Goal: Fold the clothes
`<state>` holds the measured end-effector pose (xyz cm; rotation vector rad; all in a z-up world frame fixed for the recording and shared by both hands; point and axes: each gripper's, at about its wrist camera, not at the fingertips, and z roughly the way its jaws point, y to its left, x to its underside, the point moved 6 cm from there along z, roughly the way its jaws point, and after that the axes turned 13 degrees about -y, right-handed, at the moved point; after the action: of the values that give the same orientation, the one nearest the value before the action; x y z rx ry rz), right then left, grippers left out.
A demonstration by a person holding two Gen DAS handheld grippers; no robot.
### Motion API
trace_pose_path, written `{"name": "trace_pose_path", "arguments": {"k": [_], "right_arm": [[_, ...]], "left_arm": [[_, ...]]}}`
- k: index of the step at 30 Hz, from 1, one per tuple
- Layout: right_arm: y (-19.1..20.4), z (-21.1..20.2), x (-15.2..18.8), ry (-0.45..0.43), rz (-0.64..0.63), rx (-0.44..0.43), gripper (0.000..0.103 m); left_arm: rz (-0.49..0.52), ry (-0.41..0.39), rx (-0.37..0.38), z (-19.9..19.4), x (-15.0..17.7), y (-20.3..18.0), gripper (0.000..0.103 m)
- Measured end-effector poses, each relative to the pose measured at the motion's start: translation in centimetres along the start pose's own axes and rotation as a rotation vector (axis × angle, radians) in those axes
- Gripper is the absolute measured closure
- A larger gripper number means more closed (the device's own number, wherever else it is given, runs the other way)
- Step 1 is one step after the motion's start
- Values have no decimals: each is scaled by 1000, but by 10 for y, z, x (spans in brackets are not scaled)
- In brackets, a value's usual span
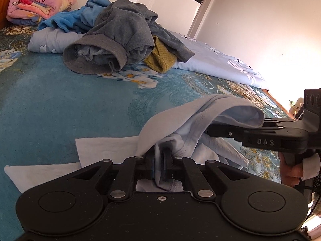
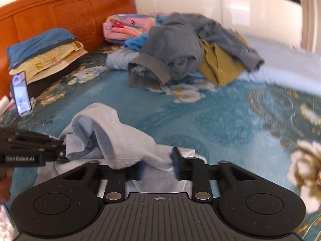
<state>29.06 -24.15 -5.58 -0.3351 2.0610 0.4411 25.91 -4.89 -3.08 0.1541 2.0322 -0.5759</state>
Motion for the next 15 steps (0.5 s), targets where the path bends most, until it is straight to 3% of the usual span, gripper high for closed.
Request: {"name": "trace_pose_path", "arguments": {"k": [2, 7, 15], "right_arm": [[-5, -1, -3, -20, 57, 8, 97], [-12, -15, -25, -117, 142, 58, 99], [-21, -67, -92, -325, 156, 181, 99]], "left_arm": [[4, -4, 9, -2, 0, -2, 103], [-12, -41, 79, -18, -11, -13, 103], [49, -179, 209, -64, -66, -50, 103]]}}
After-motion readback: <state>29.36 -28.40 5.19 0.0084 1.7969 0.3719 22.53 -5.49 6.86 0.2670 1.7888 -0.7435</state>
